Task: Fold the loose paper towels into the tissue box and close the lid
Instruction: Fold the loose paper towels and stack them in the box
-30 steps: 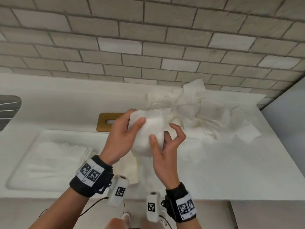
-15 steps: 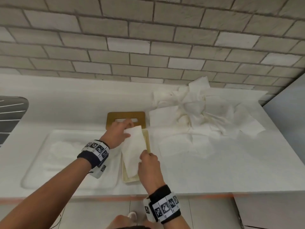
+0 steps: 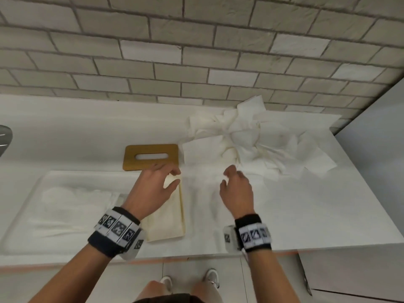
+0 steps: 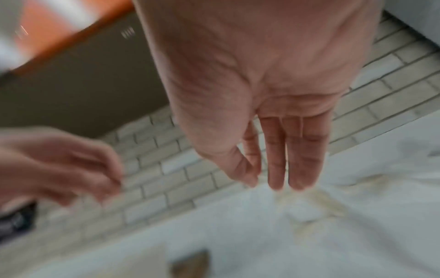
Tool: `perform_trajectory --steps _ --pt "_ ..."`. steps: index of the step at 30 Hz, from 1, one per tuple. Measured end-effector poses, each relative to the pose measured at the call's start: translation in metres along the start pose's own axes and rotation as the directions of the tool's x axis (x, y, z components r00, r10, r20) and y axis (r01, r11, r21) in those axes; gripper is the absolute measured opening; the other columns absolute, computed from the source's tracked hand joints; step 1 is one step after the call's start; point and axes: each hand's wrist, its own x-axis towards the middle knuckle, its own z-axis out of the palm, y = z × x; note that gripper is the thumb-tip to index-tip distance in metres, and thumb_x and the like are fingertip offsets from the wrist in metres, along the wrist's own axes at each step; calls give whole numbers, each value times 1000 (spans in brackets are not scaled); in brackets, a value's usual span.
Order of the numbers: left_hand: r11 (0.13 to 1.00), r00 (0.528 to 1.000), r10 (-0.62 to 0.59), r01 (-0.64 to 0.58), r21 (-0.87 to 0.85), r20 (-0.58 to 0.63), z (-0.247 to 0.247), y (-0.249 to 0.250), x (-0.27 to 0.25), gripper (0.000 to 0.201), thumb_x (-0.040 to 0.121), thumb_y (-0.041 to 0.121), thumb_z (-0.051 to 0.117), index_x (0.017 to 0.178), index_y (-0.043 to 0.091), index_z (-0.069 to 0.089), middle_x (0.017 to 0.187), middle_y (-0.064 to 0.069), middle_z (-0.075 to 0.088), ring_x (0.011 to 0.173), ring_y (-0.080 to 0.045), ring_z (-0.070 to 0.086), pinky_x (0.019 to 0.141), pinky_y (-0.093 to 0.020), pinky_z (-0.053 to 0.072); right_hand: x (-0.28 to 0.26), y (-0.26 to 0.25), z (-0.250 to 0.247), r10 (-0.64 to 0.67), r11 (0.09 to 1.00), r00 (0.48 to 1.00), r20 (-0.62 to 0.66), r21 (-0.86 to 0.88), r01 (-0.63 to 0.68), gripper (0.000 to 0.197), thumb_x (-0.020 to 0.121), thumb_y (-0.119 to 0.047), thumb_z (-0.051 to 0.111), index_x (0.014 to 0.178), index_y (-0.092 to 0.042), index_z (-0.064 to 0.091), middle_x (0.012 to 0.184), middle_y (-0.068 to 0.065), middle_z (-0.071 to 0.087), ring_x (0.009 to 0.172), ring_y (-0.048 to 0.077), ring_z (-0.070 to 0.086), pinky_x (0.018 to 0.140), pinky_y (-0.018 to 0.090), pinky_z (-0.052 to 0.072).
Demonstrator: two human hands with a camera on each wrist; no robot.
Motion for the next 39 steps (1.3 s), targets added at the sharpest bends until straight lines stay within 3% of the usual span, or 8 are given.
perform_trajectory --steps 5,10,14,19,23,27,32,39 --pt "997 1000 -26 27 -74 13 34 59 -9 13 100 31 70 111 34 65 105 22 68 100 0 56 85 -23 47 70 84 33 -126 952 949 290 -233 198 75 97 -42 71 160 -31 32 163 4 44 157 33 32 128 54 23" --pt "994 996 -73 77 -73 57 85 94 -3 11 101 36 67 112 35 64 105 22 67 101 -1 57 86 -23 49 82 105 55 -338 893 910 240 -222 391 28 99 -47 67 124 -34 69 119 -8 70 132 26 51 122 42 26" --pt "978 980 -189 193 -83 55 105 105 6 27 103 56 58 98 31 64 92 19 68 89 -1 62 79 -27 53 77 94 24 -324 930 946 3 186 318 25 100 -43 69 105 -20 73 109 -5 66 109 20 56 99 36 46" --pt "847 864 -475 500 -179 167 106 123 30 79 87 97 26 94 29 65 87 8 73 88 -14 70 89 -42 57 42 66 -69 -259 594 960 109 802 69 19 107 -38 67 108 -19 68 106 -1 76 101 19 72 90 36 59" --pt "589 840 -517 488 -644 164 104 144 51 66 82 77 73 131 34 59 116 13 77 102 -2 73 93 -35 61 15 74 -84 -303 390 910 284 908 -154 27 109 -28 66 133 -18 71 128 3 77 122 24 73 106 45 57" --pt "548 841 -538 403 -733 61 101 150 58 52 86 25 89 129 34 61 108 7 75 93 -4 73 78 -24 60 1 96 -64 -304 444 858 413 859 -256 30 110 -33 63 138 -24 70 131 -2 76 124 19 72 110 47 55" --pt "711 846 -531 415 -568 -48 90 135 51 18 98 33 76 113 39 68 101 17 78 89 0 74 84 -37 64 36 147 -33 59 788 963 264 579 -207 41 102 -60 62 108 -21 69 108 -6 77 104 20 74 96 43 59" --pt "727 820 -569 464 -507 -66 67 119 33 15 99 39 73 113 40 68 94 17 79 85 -2 75 84 -47 65 85 198 18 286 957 921 266 -121 -263 74 94 -63 70 144 -13 52 144 12 51 134 37 43 105 47 44"
